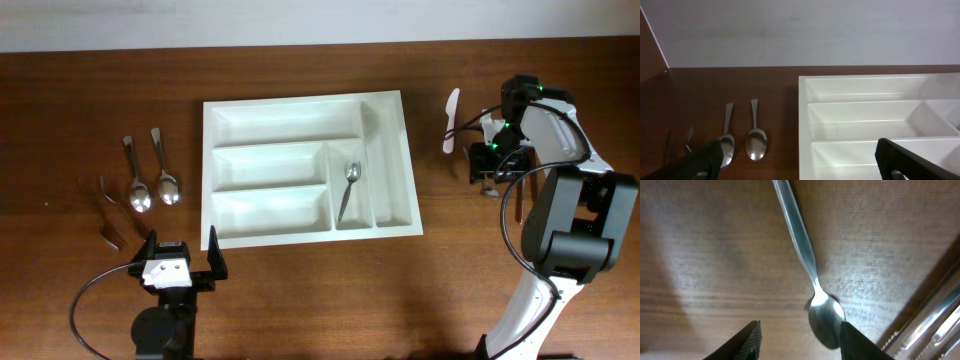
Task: Pack container
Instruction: 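Lower the right gripper and grasp the second metal spoon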
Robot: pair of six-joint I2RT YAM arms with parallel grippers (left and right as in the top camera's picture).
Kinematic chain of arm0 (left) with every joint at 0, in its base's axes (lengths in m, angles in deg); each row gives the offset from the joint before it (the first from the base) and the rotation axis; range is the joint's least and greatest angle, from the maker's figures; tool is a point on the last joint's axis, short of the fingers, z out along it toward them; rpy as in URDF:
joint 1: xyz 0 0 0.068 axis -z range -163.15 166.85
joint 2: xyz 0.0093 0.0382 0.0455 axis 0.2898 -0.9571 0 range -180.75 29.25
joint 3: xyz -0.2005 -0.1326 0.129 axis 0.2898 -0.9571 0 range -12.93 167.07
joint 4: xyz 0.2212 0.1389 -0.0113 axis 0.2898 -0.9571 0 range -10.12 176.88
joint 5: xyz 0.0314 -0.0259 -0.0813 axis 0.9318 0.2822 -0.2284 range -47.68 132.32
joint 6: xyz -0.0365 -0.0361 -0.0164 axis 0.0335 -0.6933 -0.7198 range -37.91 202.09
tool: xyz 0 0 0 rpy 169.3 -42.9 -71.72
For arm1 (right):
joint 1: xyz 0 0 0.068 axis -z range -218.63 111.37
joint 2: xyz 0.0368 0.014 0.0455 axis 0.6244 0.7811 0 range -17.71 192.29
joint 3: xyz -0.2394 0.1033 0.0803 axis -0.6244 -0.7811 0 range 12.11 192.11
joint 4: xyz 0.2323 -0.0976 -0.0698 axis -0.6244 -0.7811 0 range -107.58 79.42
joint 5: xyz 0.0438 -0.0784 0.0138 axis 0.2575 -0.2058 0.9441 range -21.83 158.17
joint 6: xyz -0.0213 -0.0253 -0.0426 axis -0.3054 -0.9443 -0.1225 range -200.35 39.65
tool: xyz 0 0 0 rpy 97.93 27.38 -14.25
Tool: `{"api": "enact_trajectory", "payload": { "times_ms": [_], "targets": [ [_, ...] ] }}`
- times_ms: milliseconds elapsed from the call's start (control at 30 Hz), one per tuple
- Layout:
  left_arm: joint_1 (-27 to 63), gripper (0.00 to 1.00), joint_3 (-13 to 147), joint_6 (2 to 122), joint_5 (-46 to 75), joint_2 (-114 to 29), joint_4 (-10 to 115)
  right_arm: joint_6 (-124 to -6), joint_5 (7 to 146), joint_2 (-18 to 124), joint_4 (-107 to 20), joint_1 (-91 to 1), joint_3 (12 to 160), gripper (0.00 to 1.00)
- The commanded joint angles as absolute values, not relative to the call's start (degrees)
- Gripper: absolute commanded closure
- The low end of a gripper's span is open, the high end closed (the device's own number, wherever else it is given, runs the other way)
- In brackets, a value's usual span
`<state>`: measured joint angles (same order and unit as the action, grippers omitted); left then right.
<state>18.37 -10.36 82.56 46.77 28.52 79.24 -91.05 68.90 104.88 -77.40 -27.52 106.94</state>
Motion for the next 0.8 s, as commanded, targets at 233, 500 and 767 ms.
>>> {"api": "enact_trajectory", "payload": {
  "times_ms": [233, 500, 767],
  "targets": [
    [18.13, 0.01, -10.91, 83.67, 46.57, 28.96, 79.37, -92.56, 65.65, 103.24, -79.61, -27.02, 105.95, 0.55],
    [18.13, 0.01, -10.91, 83.67, 46.57, 28.96, 79.37, -92.34, 65.52, 103.54, -79.59, -24.7, 105.15, 0.56],
    [18.13, 0.01, -10.91, 83.67, 46.57, 28.96, 79.37, -92.34, 66.74, 103.61, -77.99, -23.94, 103.64, 0.61]
  ]
}}
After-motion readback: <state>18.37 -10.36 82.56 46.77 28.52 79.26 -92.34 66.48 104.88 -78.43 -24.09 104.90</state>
